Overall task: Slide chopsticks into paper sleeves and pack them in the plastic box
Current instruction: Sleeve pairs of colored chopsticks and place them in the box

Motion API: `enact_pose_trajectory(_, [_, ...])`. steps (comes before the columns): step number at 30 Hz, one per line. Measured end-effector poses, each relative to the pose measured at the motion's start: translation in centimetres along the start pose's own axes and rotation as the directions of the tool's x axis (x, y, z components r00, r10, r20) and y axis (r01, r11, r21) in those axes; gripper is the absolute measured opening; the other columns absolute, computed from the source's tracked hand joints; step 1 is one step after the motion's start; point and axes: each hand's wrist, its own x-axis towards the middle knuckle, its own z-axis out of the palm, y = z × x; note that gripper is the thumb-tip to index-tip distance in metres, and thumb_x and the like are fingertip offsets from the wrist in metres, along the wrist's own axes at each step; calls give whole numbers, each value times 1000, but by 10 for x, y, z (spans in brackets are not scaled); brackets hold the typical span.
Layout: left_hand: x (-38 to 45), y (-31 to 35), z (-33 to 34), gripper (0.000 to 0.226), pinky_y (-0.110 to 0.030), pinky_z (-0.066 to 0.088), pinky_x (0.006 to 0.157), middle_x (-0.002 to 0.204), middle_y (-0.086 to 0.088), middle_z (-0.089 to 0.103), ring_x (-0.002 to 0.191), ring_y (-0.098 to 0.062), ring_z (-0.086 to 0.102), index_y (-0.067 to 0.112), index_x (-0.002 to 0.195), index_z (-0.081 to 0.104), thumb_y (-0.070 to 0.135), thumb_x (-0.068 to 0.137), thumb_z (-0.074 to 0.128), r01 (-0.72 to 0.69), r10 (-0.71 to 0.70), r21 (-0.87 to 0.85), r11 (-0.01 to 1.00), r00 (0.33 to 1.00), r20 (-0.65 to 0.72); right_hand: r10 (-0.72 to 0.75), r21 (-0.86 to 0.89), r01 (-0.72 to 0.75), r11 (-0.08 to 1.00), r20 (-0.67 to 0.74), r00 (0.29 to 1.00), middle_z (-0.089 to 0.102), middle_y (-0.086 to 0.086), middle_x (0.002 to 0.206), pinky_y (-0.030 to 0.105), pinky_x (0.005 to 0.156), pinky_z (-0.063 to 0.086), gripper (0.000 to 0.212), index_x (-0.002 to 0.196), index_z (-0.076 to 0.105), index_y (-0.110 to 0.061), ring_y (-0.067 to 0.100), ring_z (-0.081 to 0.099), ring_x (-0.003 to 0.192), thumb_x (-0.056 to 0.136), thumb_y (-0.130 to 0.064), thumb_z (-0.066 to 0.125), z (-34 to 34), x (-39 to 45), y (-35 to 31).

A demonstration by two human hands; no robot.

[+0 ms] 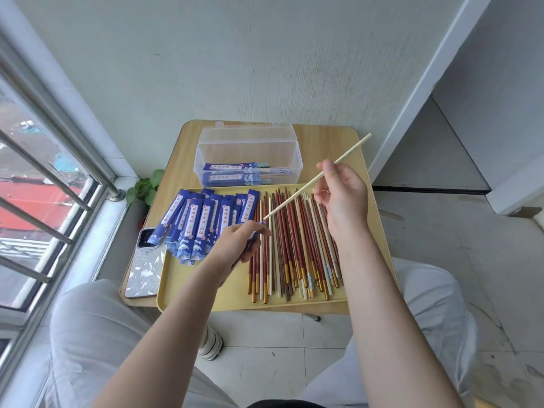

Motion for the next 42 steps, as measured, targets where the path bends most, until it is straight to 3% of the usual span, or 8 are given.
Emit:
enact_pose_trajectory(7, [-5,1,-1,46,-28,42,61,67,-5,51,54,-16,44,7,101,70,32,102,32,13,-25,78,997,989,148,-15,-27,13,1000,-85,996,55,-1,58,27,48,39,18,85,66,-10,16,47,51,100,-19,61,-3,4,6])
enact_pose_trajectory(13, [-2,1,0,47,-33,49,71,71,-3,56,63,-15,52,5,103,70,48,86,63,-60,31,167,984,985,169,5,-115,-16,993,-91,996,61,-1,62,30,47,44,16,84,66,-9,16,53,51,97,-18,66,-1,4,11])
enact_pose_trajectory(16, [-1,-2,-1,32,-35,53,75,71,-2,61,62,-15,58,7,96,68,39,90,72,-93,72,192,977,991,114,-23,-185,-12,983,-183,983,61,-4,53,30,47,44,19,83,64,-6,15,52,46,97,-20,65,-1,4,9])
enact_pose_trajectory(22, [-1,-2,0,32,-33,55,71,71,-4,63,60,-12,60,-1,99,64,29,92,71,-121,112,199,973,992,56,-59,-209,7,978,-247,967,55,-6,47,27,45,44,24,86,63,0,13,49,42,99,-21,62,-5,8,7])
enact_pose_trajectory(28, [-2,5,6,19,-31,54,64,79,-7,69,62,-18,62,3,99,61,22,98,63,-81,59,94,992,976,210,-30,-242,-12,970,-170,985,59,-6,50,32,49,48,21,81,63,-10,16,53,46,99,-21,62,0,4,14])
enact_pose_trajectory(34, [2,-2,-3,23,-36,50,66,65,-6,57,52,-20,49,9,85,54,26,99,60,-65,22,200,978,977,212,-51,-203,13,979,-182,982,55,-8,51,28,45,40,22,81,64,-14,13,47,44,101,-21,59,-3,9,8])
enact_pose_trajectory(42, [0,6,10,25,-24,44,52,58,-1,48,48,-16,43,10,84,50,26,96,65,-77,-2,272,959,960,281,40,-233,-59,971,-88,995,55,-7,52,31,46,44,16,90,66,-8,13,50,46,100,-20,60,9,3,27])
